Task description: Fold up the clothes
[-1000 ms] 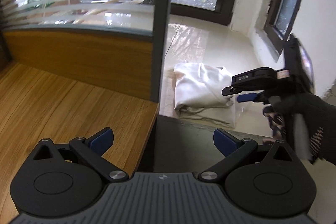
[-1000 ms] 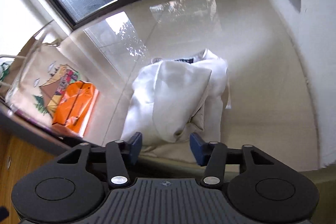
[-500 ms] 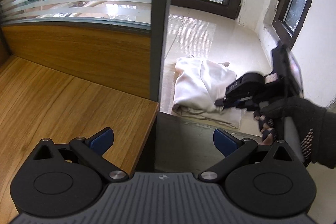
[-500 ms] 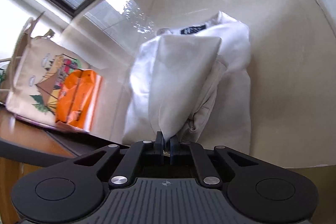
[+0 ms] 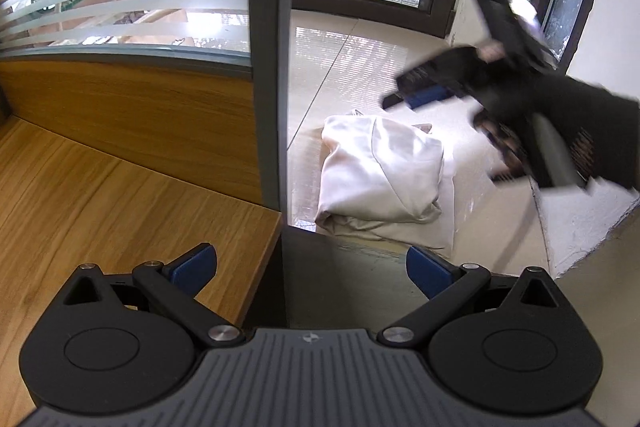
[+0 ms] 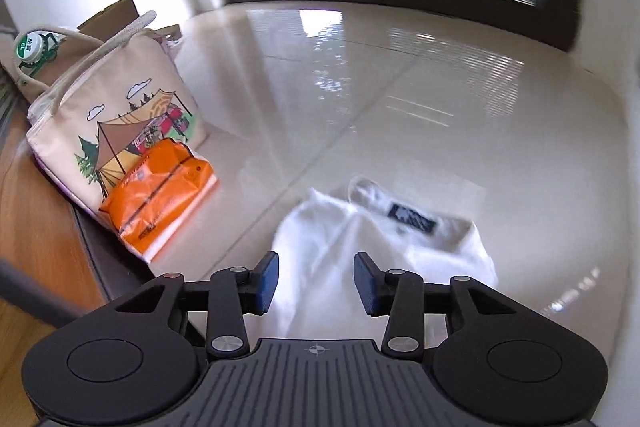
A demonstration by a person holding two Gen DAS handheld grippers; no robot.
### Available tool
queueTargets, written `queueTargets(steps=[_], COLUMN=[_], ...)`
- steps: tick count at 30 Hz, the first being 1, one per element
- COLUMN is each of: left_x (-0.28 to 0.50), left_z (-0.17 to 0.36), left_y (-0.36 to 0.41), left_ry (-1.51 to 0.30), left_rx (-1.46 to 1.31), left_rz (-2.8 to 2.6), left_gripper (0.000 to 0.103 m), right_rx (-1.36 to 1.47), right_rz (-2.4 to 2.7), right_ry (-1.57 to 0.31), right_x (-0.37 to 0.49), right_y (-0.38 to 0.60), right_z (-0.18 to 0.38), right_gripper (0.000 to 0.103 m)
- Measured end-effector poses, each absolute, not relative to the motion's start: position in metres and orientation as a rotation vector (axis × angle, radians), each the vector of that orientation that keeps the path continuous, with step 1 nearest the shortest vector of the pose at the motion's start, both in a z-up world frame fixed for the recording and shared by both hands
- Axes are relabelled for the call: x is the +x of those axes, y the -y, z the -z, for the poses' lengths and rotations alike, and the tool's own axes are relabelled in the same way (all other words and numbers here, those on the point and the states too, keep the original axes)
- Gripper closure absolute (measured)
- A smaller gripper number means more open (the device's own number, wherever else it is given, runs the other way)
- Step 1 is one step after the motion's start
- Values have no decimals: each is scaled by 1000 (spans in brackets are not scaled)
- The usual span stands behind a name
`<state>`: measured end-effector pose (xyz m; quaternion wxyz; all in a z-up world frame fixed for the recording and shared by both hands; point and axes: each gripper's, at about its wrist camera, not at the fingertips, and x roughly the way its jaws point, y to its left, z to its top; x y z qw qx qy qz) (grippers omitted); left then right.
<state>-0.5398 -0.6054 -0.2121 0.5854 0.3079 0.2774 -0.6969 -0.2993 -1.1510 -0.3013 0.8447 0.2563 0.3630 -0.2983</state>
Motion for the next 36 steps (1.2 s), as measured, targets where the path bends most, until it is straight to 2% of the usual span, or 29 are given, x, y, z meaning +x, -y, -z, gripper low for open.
queueTargets(steps=[10,17,19,20,21,28,32,36], left_x=[-558,-559,-558,-558,-558,-556,-556,-556], left_z=[220,222,222,222,221,220,219,216], left_y=[611,618,619,620,621,622,619,615], left_ry=[-628,-649,-653,-653,-653,-649,-640,-633], left_rx=[707,702,700,701,701,692,696,691], left_rz=[1650,1622,1614,1609,1605,1584,1584,1583], left_gripper=[1,1,1,1,1,1,1,1], right_rx=[463,462,472,477,493,593,452,396], right_rz=[416,340,333,330,337,502,570,600], right_ry=[-877,-968,-990,-1001,-1000,-937,-951,-842], right_x=[-236,-209,-207,-207,-209,-242,-242,-260], right_y=[1222,1238,1240,1242,1243,1250,1234,1210], right_z=[349,385,391,394,394,391,389,356], right_gripper=[60,66,71,92,99,98,84,70])
